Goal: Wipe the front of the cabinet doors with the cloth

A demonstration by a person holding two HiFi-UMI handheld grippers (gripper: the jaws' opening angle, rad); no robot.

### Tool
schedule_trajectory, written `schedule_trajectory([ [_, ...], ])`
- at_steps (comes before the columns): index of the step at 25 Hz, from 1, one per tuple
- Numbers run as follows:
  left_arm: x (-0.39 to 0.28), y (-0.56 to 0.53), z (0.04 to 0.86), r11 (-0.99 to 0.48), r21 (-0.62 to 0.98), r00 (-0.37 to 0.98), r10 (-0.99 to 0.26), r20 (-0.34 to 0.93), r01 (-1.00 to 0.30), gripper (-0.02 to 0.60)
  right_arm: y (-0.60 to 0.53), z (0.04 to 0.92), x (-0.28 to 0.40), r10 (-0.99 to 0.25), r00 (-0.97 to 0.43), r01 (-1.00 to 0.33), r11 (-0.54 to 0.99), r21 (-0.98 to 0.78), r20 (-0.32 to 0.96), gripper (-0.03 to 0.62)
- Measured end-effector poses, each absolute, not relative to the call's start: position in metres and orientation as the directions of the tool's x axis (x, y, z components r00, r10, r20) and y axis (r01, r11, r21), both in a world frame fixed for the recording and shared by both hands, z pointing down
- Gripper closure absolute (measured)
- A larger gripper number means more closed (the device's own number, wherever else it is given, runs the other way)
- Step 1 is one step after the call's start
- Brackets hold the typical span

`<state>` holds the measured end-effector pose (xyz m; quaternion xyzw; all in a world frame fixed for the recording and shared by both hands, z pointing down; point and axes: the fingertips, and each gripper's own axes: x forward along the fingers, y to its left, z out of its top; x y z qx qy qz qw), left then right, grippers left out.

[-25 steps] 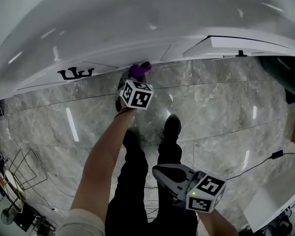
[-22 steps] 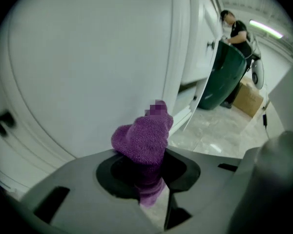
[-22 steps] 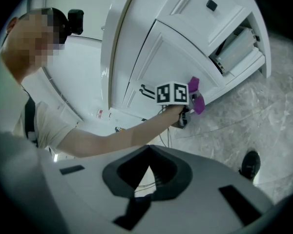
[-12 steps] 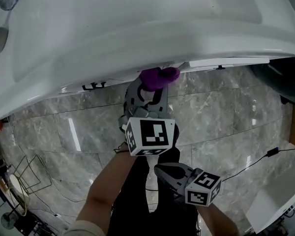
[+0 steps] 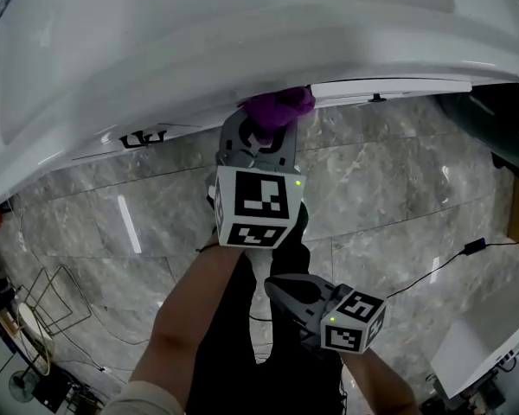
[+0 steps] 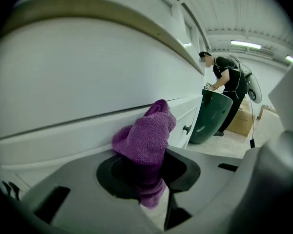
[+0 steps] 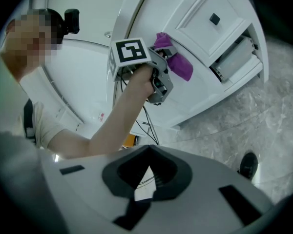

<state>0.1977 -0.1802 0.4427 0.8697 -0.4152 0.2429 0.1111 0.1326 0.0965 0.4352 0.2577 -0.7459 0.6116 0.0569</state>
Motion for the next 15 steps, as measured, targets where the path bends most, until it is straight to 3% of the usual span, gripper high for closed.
schedule_trajectory([
  [15, 0.185, -0.176, 0.672, -0.657, -0.035, 0.384, -0.483, 0.787, -0.753, 0.466, 0.099, 0.473, 0.163, -0.363, -0.844, -0.447, 0.069, -0.892, 0.396, 0.585],
])
